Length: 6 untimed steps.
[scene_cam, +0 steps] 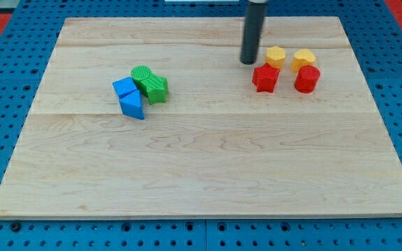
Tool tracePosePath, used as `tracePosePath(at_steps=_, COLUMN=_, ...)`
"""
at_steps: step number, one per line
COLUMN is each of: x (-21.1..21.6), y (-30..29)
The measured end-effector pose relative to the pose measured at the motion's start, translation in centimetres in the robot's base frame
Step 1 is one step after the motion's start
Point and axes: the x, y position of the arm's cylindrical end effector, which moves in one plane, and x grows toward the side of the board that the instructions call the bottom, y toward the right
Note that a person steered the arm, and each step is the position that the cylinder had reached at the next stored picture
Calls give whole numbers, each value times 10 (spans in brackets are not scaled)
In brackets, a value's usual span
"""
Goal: Slightly push the yellow heart into the red circle
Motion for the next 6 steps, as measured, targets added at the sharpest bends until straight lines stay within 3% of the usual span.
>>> tracePosePath(at_steps=1, x=-30, y=-10)
tracePosePath(at_steps=2, x=-42, y=81)
tracePosePath(at_steps=3, x=-19, y=127)
tracePosePath(at_steps=5, x=22, y=133)
tracePosePath(at_steps=6, x=35, y=215)
